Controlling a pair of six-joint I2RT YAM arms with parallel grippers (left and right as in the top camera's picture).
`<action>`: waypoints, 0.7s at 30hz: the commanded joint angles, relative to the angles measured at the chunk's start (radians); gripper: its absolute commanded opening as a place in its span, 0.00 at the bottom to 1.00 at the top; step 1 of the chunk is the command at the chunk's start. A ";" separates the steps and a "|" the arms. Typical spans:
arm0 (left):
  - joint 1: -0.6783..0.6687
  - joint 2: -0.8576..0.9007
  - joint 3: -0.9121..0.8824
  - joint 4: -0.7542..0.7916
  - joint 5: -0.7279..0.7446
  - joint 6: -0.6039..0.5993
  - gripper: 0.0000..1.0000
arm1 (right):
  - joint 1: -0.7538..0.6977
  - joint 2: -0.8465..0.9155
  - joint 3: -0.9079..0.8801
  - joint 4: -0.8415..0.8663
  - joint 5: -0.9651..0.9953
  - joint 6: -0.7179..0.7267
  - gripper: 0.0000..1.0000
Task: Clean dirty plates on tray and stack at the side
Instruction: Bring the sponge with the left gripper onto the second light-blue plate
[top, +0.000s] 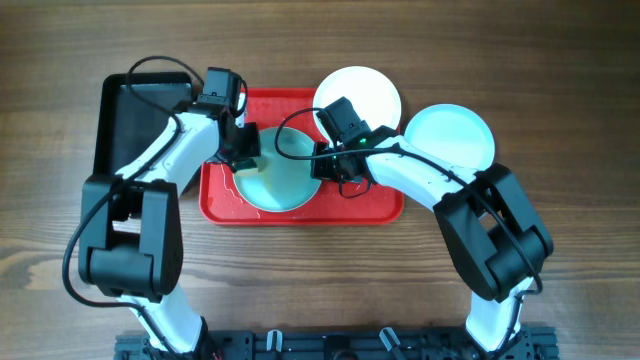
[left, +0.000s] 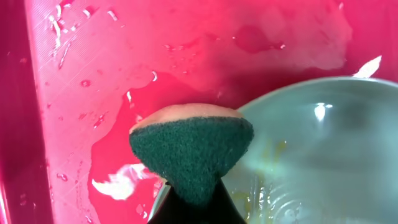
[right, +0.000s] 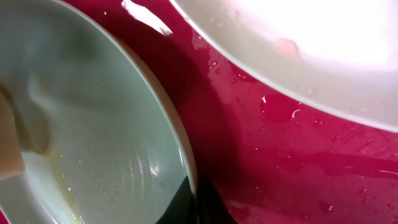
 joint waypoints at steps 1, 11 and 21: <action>-0.047 0.071 -0.013 -0.040 0.038 0.101 0.04 | -0.002 0.018 0.025 0.008 0.002 0.017 0.05; -0.166 0.071 -0.071 -0.086 0.122 0.170 0.04 | -0.002 0.019 0.025 0.010 0.002 0.014 0.04; -0.154 0.071 -0.143 -0.050 0.092 0.074 0.04 | -0.002 0.019 0.025 0.013 -0.005 0.014 0.04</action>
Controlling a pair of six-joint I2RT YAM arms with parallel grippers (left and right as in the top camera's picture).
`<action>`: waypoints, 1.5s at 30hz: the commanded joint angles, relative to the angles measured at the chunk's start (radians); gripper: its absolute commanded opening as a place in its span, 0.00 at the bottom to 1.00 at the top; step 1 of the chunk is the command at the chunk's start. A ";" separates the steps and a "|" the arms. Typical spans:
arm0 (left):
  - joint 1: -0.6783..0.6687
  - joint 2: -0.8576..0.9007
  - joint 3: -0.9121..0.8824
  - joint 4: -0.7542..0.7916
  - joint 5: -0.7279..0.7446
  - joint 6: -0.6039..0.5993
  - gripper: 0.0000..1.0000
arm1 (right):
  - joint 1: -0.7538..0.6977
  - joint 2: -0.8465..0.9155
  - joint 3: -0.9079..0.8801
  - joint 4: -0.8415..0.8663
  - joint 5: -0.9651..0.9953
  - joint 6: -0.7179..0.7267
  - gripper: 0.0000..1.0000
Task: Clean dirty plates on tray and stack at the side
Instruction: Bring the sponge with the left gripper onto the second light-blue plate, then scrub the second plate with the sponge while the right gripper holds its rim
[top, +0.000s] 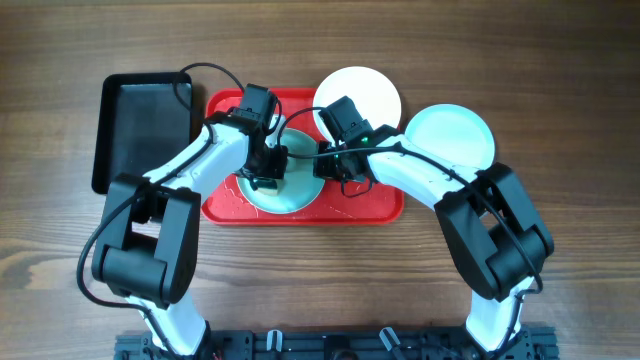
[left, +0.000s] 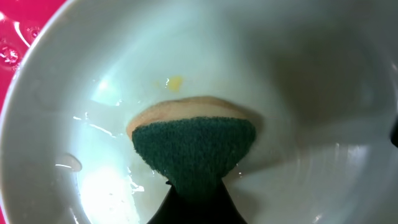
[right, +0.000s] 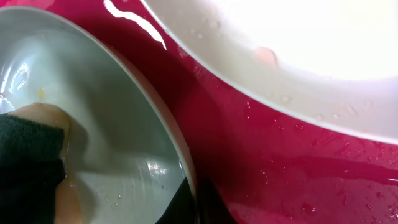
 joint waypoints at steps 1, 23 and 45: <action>-0.013 0.074 -0.082 -0.026 0.148 0.022 0.04 | 0.005 0.018 0.025 0.017 -0.016 0.014 0.04; -0.013 0.074 -0.083 0.245 -0.435 -0.164 0.04 | 0.005 0.018 0.025 0.017 -0.016 0.007 0.04; -0.013 0.074 -0.083 -0.076 0.390 0.310 0.04 | 0.005 0.018 0.025 0.018 -0.017 0.003 0.04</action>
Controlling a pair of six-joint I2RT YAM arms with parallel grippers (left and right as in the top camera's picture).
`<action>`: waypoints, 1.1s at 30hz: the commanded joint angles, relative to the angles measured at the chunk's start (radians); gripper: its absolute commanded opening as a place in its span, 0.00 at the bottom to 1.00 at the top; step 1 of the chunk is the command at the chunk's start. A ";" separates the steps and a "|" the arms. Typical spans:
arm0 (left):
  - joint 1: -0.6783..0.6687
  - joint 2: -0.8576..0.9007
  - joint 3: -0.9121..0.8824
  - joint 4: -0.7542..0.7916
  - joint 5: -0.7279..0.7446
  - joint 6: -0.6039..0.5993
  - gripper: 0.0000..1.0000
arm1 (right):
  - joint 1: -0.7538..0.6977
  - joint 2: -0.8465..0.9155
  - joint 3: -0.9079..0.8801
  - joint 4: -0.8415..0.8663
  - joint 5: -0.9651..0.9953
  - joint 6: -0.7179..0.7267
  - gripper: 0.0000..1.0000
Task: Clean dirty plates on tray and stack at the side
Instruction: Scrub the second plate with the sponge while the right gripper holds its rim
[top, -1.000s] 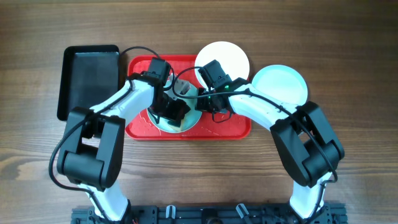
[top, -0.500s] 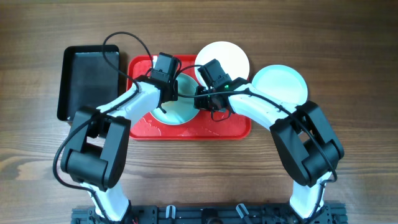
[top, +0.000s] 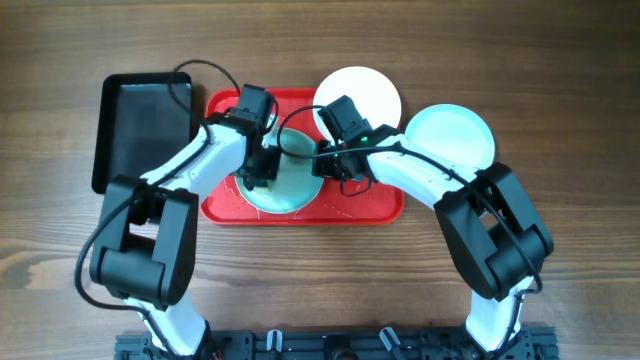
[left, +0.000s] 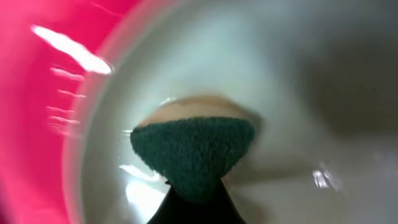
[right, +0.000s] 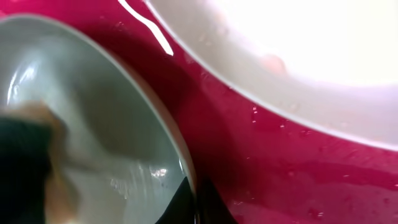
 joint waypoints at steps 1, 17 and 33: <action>-0.023 0.083 -0.073 -0.052 0.463 0.246 0.04 | 0.006 0.015 0.021 0.010 -0.013 0.000 0.04; -0.023 0.083 -0.073 0.395 -0.043 -0.196 0.04 | 0.006 0.015 0.021 0.012 -0.027 -0.012 0.04; -0.022 0.083 -0.073 -0.016 -0.419 -0.483 0.04 | 0.006 0.015 0.021 0.013 -0.027 -0.013 0.04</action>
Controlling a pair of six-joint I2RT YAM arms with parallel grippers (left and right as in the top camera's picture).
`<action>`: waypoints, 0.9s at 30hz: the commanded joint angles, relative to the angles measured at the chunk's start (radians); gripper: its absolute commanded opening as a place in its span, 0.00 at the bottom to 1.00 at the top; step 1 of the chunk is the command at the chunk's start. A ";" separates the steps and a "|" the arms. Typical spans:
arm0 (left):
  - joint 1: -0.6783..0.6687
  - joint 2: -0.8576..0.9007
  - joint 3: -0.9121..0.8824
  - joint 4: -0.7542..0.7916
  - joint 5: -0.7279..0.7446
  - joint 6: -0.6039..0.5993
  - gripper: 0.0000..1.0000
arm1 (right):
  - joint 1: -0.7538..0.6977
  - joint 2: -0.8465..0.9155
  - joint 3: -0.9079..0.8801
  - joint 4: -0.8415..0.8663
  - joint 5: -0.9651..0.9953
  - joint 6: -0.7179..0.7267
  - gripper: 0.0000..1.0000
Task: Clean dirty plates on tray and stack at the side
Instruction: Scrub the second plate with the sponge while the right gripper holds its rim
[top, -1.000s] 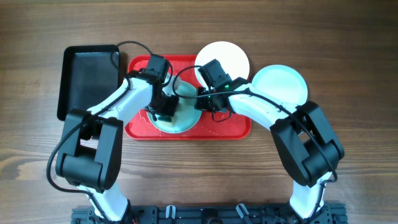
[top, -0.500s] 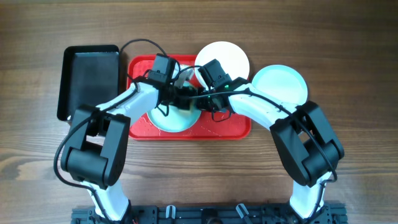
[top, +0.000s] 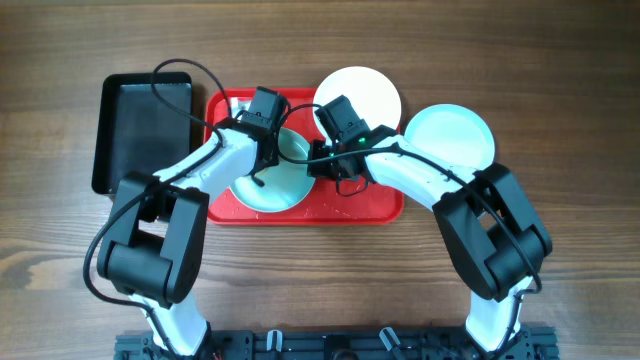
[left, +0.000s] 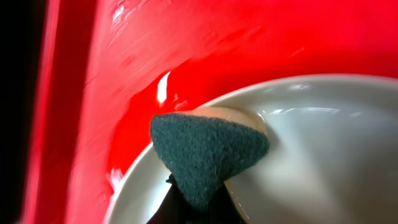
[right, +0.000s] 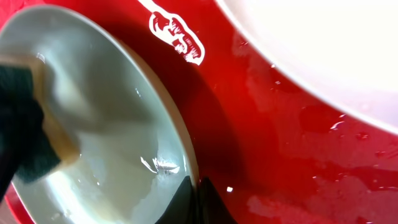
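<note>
A pale green plate (top: 275, 185) lies in the red tray (top: 375, 205), wet and glossy (right: 112, 137). My left gripper (top: 266, 148) is shut on a sponge (left: 208, 146) with a dark green scouring face and a tan back. The sponge presses on the plate's far left rim (left: 311, 155). My right gripper (top: 318, 165) is shut on the plate's right rim, its fingertips (right: 194, 186) pinching the edge. From the right wrist the sponge (right: 25, 124) shows at the plate's far side.
A white plate (top: 358, 95) rests at the tray's far right corner and shows large in the right wrist view (right: 323, 43). A second pale plate (top: 448, 135) sits on the table to the right. A black tray (top: 140, 130) lies left of the red one. Water films the red tray (right: 280, 155).
My left gripper has moved with the sponge from the plate's left inner part to its far left rim. The right gripper still pinches the plate's right rim.
The sponge was first over the wet tray, just left of the plate. Then it sat on the plate's middle beside a yellow speck, then on the left inner part, and now at the far rim. My right gripper held the plate's rim throughout.
</note>
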 joint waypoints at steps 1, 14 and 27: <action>0.022 0.064 -0.061 -0.127 0.047 -0.022 0.04 | -0.005 0.015 0.017 -0.014 0.017 0.000 0.04; 0.018 0.064 -0.061 -0.194 0.941 0.510 0.04 | -0.005 0.015 0.017 -0.014 0.017 -0.001 0.04; -0.012 0.064 -0.061 0.192 0.658 0.312 0.04 | -0.005 0.015 0.017 -0.014 0.017 -0.001 0.04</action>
